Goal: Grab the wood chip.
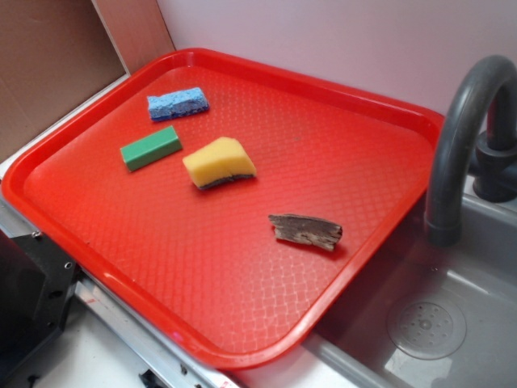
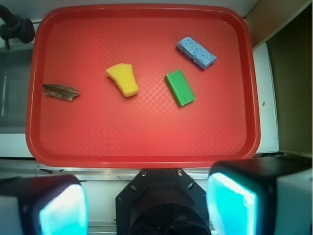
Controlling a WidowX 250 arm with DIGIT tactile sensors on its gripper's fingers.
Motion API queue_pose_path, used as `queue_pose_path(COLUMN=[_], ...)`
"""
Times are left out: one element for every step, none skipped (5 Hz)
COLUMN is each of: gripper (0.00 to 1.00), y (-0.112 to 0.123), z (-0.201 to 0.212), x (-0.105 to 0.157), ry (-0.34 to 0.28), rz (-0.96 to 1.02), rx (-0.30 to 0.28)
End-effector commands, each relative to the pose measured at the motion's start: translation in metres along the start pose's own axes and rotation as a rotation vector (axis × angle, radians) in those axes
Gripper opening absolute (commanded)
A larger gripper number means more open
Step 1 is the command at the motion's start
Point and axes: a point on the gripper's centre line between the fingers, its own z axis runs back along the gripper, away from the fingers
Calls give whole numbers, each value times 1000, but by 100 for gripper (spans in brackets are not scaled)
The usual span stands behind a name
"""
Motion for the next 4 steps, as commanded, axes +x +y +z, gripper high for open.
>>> queue_pose_path(gripper=[100, 100, 100, 100], y=[0, -6, -23, -51], z=[0, -8, -24, -39], x=[0, 12, 35, 51], ry=[0, -48, -131, -126], rz=[0, -142, -389, -604], rx=[0, -18, -92, -100])
